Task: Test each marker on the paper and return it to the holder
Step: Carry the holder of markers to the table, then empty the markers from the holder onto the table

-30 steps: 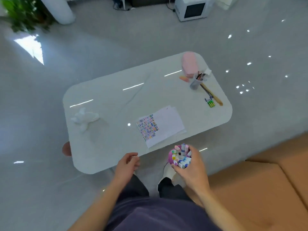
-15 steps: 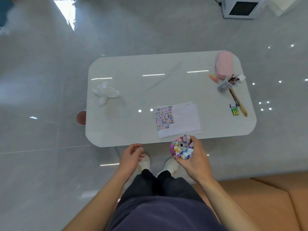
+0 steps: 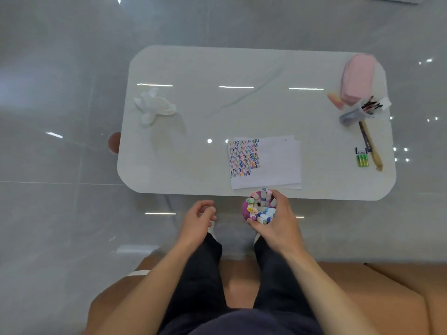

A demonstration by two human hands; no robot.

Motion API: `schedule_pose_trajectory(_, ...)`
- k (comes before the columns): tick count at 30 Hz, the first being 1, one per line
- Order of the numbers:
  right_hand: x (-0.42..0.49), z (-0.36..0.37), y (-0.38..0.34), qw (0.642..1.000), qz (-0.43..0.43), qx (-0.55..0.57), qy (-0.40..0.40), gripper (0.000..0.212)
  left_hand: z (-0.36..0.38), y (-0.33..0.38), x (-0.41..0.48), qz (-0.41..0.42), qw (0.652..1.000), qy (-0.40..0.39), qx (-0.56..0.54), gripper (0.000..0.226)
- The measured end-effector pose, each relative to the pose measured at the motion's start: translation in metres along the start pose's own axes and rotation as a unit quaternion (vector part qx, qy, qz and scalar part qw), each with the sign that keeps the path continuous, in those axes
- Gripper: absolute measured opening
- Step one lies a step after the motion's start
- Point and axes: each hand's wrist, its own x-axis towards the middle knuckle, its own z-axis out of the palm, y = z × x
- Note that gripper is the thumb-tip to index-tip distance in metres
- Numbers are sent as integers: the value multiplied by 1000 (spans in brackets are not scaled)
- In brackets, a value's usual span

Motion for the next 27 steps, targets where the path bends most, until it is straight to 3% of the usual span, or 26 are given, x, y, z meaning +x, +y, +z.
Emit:
schedule_pose_trajectory(6,62,23,51,999,-28,-31,-31,87,46,-37,64,29,999,8,19,31)
schedule_pose_trajectory(13,130,75,72,989,-138,-23,-44,89,76,-71,143,171,978,-60,105,67)
schedule_pose_trajectory(19,174,121,86,974,-224,-20,-32,84,77,-94,194,245,966,10,86,67)
schedule_pose_trajectory(27,205,167,85,953,-299,2,-41,89,55,-110,230,263,960,69,63,62)
